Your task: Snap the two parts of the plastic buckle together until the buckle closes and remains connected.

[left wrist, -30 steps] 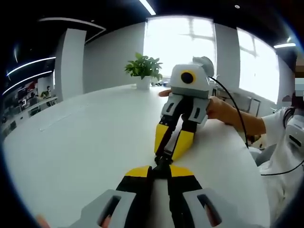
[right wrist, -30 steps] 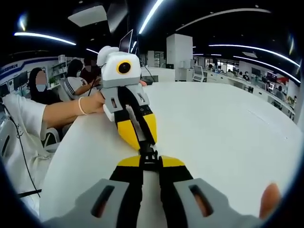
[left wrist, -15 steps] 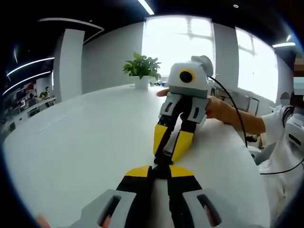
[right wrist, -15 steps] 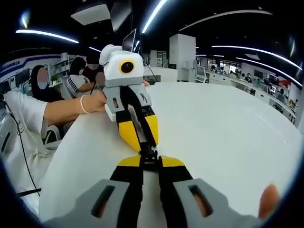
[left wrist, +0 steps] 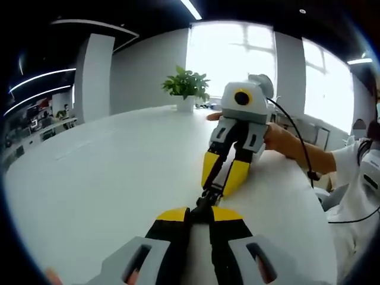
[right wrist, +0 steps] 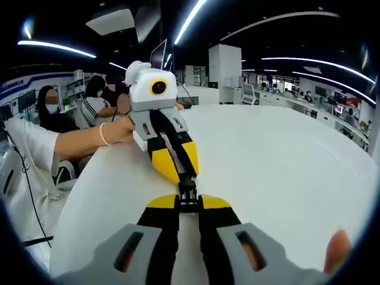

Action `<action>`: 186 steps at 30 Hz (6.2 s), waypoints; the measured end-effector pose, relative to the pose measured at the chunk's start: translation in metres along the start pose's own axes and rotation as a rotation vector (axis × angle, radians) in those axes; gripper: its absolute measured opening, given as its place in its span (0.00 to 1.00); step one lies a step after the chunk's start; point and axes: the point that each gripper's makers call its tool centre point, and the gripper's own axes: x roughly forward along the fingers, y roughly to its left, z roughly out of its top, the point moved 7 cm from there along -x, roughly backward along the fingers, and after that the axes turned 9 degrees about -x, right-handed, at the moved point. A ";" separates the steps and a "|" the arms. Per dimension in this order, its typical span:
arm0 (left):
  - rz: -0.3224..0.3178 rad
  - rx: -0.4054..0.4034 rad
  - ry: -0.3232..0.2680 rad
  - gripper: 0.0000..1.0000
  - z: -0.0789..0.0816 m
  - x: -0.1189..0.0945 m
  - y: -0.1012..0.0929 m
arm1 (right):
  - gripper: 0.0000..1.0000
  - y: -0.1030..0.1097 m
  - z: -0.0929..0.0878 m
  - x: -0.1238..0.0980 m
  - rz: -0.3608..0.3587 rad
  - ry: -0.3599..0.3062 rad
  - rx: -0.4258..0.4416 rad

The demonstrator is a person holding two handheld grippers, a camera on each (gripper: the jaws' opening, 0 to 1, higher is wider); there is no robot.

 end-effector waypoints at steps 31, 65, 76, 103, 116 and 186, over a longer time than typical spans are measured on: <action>-0.068 -0.040 0.005 0.12 -0.001 0.000 -0.002 | 0.12 0.003 0.003 0.000 0.029 0.006 -0.049; -0.109 0.026 0.013 0.10 0.001 0.002 -0.003 | 0.11 0.003 0.002 0.004 0.090 0.003 -0.070; -0.119 0.011 0.005 0.09 0.000 0.003 -0.002 | 0.09 0.000 0.003 0.006 0.122 -0.015 -0.065; -0.153 -0.072 -0.023 0.12 0.002 0.002 0.000 | 0.12 -0.006 0.000 0.006 0.168 -0.068 0.032; -0.140 -0.057 -0.035 0.22 -0.001 -0.001 -0.001 | 0.22 -0.004 -0.004 -0.004 0.106 -0.042 -0.041; -0.122 0.081 -0.013 0.11 -0.004 -0.003 0.003 | 0.11 -0.001 -0.003 0.003 0.145 -0.081 -0.105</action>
